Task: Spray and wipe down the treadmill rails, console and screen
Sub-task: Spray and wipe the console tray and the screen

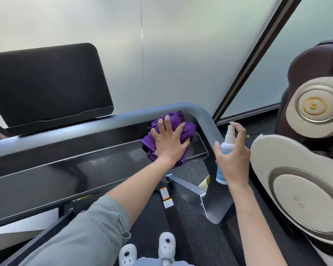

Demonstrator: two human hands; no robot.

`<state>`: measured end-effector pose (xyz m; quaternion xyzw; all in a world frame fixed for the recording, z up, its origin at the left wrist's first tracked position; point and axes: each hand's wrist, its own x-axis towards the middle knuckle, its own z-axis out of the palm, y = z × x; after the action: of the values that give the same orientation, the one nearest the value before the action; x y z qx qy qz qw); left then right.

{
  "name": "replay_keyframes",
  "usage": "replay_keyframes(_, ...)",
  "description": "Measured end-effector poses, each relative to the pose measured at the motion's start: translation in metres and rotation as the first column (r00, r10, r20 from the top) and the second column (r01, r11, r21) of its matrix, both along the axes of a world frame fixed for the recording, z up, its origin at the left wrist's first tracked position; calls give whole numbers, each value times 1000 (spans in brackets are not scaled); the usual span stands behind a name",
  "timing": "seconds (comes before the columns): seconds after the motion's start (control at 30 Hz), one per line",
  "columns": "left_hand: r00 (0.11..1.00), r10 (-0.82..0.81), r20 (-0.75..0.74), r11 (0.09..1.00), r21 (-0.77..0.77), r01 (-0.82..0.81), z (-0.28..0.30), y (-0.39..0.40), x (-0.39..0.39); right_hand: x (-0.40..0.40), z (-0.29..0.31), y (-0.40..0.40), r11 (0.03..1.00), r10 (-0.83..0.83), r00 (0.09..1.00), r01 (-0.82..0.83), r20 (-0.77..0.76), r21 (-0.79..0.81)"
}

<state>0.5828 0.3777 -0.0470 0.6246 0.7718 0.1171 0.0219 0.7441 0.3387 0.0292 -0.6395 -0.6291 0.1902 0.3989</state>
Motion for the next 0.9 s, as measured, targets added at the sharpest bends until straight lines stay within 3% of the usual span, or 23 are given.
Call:
replay_keyframes(0.17,999,-49,11,999,1,49,3,-8,-2,5,4,-21,999,27,999,-28,-32,-34)
replay_keyframes(0.27,996,-87,30,996,-6,87,8,-34,-28,-3,3,-30,997,70,997,-71,18,37)
replay_keyframes(0.4,992,32,123,999,37,-36,8,-85,-78,-16,2,-39,998,51,999,-50,-16,42)
replay_keyframes(0.53,991,77,109,993,81,-86,4,-108,-104,-21,-2,-41,998,58,995,-56,-76,22)
replay_keyframes(0.67,999,53,11,998,23,-53,8,-78,-73,-16,-5,-35,999,47,995,-49,-87,-14)
replay_keyframes(0.9,998,-57,-3,998,-20,57,5,-10,10,-1,-13,-34,999,21,995,-24,-99,-23)
